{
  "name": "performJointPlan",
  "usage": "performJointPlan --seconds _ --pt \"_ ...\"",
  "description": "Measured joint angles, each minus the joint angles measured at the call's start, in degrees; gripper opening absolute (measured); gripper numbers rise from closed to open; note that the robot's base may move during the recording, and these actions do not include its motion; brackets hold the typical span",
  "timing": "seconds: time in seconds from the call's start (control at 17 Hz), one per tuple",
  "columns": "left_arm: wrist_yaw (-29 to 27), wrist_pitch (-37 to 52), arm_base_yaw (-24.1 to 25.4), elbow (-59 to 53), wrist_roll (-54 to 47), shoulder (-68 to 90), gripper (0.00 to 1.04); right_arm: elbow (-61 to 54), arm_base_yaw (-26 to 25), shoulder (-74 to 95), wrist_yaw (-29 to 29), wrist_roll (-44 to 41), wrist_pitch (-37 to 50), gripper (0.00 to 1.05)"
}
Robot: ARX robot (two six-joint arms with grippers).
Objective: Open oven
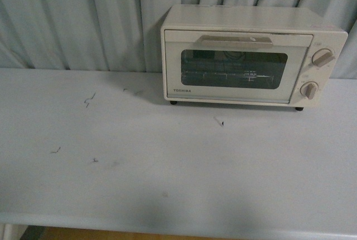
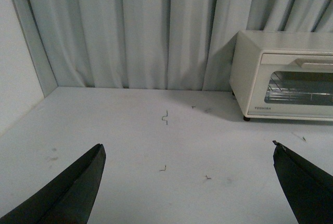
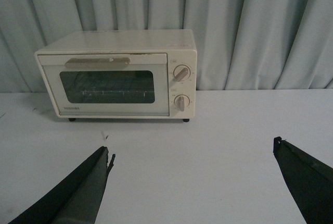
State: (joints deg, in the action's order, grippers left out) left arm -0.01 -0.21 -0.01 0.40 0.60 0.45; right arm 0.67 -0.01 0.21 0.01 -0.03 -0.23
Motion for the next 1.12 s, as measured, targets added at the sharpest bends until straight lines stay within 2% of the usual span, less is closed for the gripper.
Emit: performJointPlan --seconds 1.12 --pt "0.0 0.0 0.0 0.0 0.0 0.0 0.98 0.0 0.0 0.0 0.0 0.0 0.0 0.98"
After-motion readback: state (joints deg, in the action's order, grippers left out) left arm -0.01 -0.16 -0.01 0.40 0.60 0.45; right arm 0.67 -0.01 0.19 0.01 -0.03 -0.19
